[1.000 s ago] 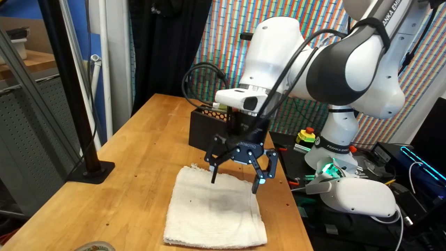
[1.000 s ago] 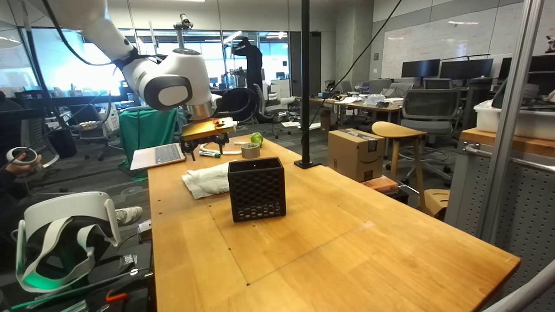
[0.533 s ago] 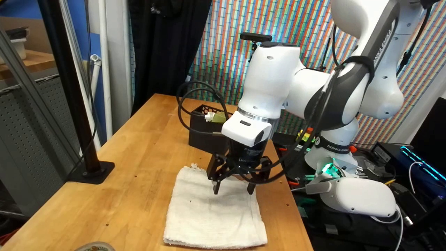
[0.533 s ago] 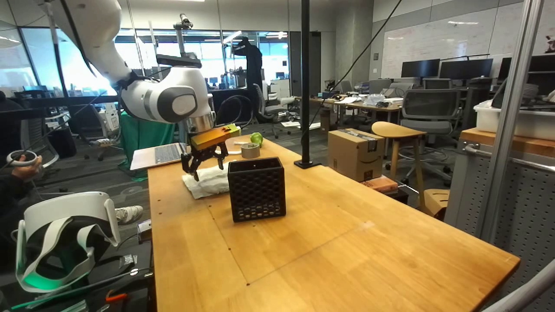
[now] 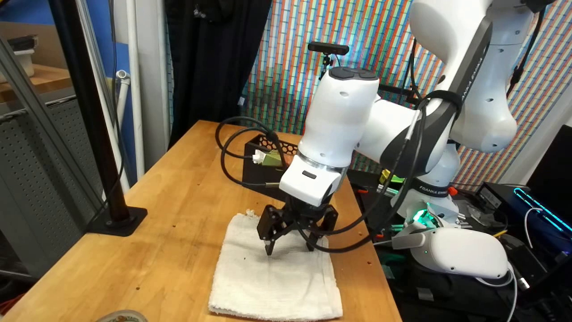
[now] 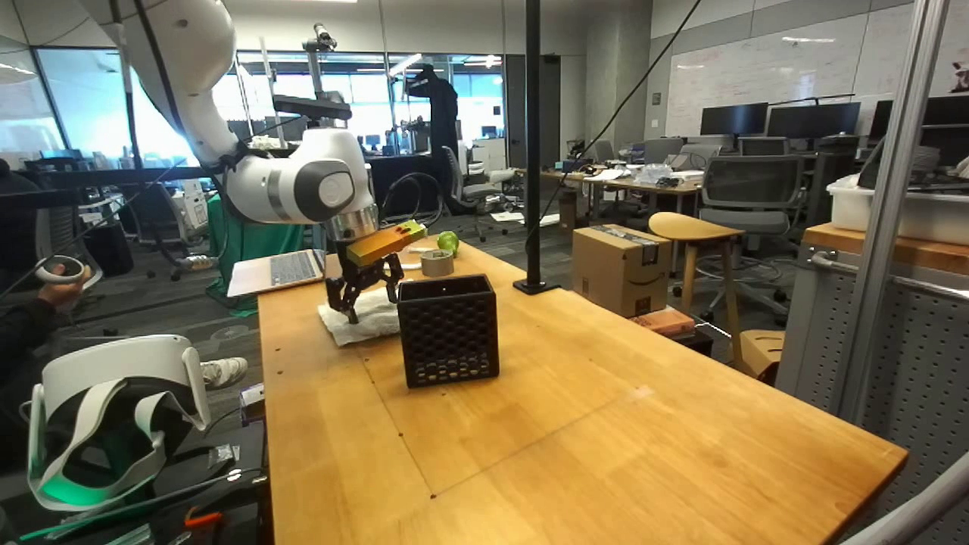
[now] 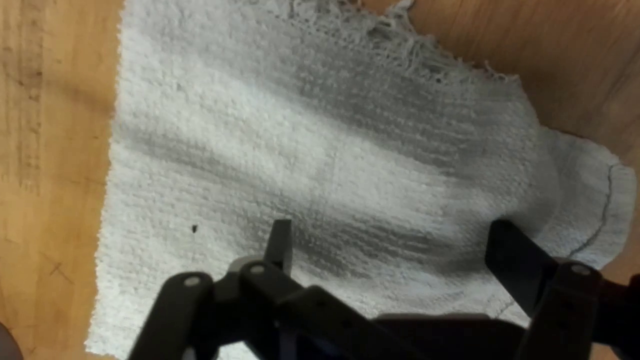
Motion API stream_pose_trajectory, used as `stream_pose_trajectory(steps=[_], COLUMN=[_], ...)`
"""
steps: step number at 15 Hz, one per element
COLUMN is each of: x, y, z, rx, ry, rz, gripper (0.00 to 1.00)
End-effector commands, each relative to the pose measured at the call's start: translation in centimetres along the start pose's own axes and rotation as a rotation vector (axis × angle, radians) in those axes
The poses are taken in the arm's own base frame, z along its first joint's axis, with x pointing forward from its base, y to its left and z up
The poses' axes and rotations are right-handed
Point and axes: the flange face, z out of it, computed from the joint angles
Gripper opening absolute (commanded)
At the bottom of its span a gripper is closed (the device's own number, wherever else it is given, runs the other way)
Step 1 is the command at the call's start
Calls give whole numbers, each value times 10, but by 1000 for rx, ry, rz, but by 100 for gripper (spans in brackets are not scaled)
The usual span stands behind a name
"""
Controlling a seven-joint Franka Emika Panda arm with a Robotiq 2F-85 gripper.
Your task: Place the towel inside the black basket
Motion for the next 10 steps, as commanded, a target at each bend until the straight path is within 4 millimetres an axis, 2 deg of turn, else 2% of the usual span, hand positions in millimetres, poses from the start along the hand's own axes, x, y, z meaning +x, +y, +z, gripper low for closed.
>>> stream_pose_trajectory(steps=[1, 2, 4, 7, 10], x=[17, 18, 8, -20, -44], y=[19, 24, 31, 34, 36], z=[1, 2, 10, 23, 27], rx=[-17, -21, -7, 36, 63], ry=[3, -3, -39, -106, -154], rz=[-42, -53, -67, -64, -71], gripper=[100, 100, 100, 100, 100])
